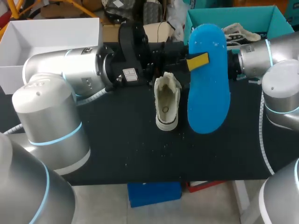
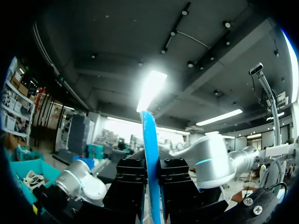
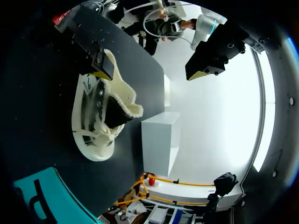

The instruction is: Take the shoe out of the shoebox, open the shoe tongue, remove and reinsert the insole, then place the shoe into the shoebox

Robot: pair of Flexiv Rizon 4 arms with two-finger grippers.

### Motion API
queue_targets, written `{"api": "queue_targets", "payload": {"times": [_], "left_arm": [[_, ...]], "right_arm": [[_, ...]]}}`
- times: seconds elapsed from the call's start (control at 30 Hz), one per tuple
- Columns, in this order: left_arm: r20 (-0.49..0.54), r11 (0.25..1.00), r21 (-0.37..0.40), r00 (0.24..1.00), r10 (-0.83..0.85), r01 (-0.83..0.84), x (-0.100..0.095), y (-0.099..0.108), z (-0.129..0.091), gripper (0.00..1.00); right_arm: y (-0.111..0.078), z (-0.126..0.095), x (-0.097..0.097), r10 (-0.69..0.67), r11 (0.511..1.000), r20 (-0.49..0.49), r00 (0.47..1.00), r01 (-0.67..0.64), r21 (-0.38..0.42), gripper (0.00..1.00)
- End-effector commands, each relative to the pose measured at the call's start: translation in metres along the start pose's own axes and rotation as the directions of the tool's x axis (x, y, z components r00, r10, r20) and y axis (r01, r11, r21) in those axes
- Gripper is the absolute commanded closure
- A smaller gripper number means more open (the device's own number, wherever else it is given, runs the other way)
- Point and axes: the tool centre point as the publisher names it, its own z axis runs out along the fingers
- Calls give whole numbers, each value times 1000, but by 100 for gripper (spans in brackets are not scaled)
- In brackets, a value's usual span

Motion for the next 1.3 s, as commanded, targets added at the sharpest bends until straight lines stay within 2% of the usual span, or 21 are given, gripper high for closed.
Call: {"api": "queue_targets", "payload": {"times": [0.03, 0.37, 0.5, 0.53, 0.6, 0.63, 0.7, 0.77, 0.87, 0.93, 1.23, 1.3], "left_arm": [[6, 1000, 2, 1000, 2, -2, 1, 1, 3, 100], [6, 1000, 2, 1000, 2, -2, 1, 1, 3, 100], [6, 1000, 2, 1000, 2, -2, 1, 1, 3, 100], [6, 1000, 2, 1000, 2, -2, 1, 1, 3, 100], [6, 1000, 2, 1000, 2, -2, 1, 1, 3, 100], [-29, 997, 8, 997, 74, -74, 0, -2, 3, 100], [-63, 980, -27, 979, 194, -196, -1, -4, 2, 100], [-114, 950, -12, 944, 310, -313, -3, -5, -2, 100], [-145, 919, -37, 912, 384, -393, -8, 2, -9, 100], [-164, 915, -62, 909, 384, -398, -14, 11, -14, 100], [-225, 907, -80, 893, 389, -414, -43, 47, -35, 100], [-245, 897, -111, 887, 392, -427, -48, 54, -40, 100]], "right_arm": [[-1, -2, -3, 7, 1000, -90, 996, -7, -1, 0], [2, -9, 0, 46, 999, -231, 972, -42, 23, 0], [2, -11, 3, 27, 1000, -278, 960, -24, 14, 0], [2, -13, 4, 10, 1000, -304, 953, -14, -13, 0], [2, -13, 4, 10, 1000, -304, 953, -14, -13, 0], [2, -13, 4, 10, 1000, -304, 953, -14, -13, 0], [2, -13, 4, 10, 1000, -304, 953, -14, -13, 0], [2, -13, 4, 10, 1000, -304, 953, -14, -13, 0], [2, -13, 4, 10, 1000, -304, 953, -14, -13, 0], [2, -13, 4, 10, 1000, -304, 953, -14, -13, 0], [2, -13, 4, 10, 1000, -304, 953, -14, -13, 0], [2, -13, 4, 10, 1000, -304, 953, -14, -13, 0]]}}
